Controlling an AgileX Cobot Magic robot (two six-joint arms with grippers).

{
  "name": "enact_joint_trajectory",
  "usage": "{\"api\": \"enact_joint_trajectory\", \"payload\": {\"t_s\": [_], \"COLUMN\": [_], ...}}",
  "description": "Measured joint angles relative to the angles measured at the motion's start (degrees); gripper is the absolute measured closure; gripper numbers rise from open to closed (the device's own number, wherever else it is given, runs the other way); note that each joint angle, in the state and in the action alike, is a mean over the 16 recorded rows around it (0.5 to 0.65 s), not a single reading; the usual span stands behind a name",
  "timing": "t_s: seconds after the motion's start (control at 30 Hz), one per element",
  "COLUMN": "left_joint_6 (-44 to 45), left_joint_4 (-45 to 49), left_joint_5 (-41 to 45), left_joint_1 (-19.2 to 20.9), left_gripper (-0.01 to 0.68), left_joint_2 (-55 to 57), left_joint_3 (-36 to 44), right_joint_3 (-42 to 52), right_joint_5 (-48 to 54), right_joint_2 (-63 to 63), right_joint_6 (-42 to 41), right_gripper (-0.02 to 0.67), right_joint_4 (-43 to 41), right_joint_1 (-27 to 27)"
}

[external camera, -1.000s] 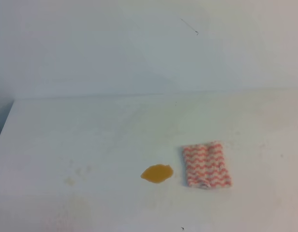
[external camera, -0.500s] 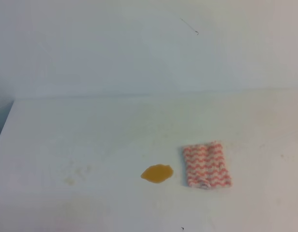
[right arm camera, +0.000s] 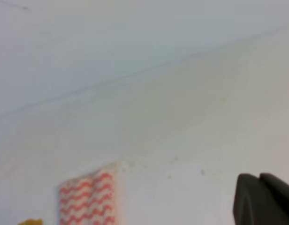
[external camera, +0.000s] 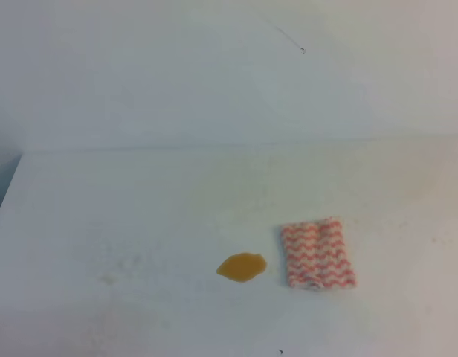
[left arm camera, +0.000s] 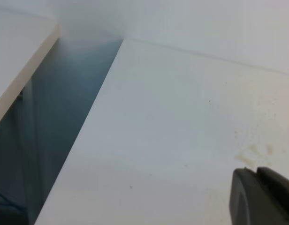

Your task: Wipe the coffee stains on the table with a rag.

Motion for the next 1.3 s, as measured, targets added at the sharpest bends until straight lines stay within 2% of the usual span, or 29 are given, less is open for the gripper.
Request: {"api": "enact_joint_trajectory", "payload": {"t_s": [0.3, 0.53, 0.63, 0.93, 1.1, 1.3], "left_joint_6": [0.0, 0.0, 0.0, 0.0, 0.0, 0.0], "left_joint_4": [0.0, 0.0, 0.0, 0.0, 0.0, 0.0], "left_joint_5": [0.0, 0.0, 0.0, 0.0, 0.0, 0.0], "left_joint_1": [0.0, 0.0, 0.0, 0.0, 0.0, 0.0], "left_gripper": [0.674, 0.674, 0.674, 0.674, 0.674, 0.674], "left_joint_2": [0.0, 0.0, 0.0, 0.0, 0.0, 0.0], "left_joint_3": [0.0, 0.0, 0.0, 0.0, 0.0, 0.0], "right_joint_3": [-0.7, -4.97, -8.29, -20.68, -26.21, -29.92], "right_joint_5": [1.86, 4.06, 4.74, 7.51, 9.06, 9.64], "right_joint_2": [12.16, 24.46, 30.39, 47.15, 54.49, 61.2], "right_joint_6": [-21.35, -30.93, -30.19, -19.24, -13.79, -8.83], "right_gripper": [0.649, 0.614, 0.577, 0.425, 0.367, 0.352], "right_joint_4": [19.29, 24.07, 21.74, 9.48, 4.54, -0.35], "right_joint_1": [2.89, 11.49, 16.47, 28.78, 32.48, 34.67]}}
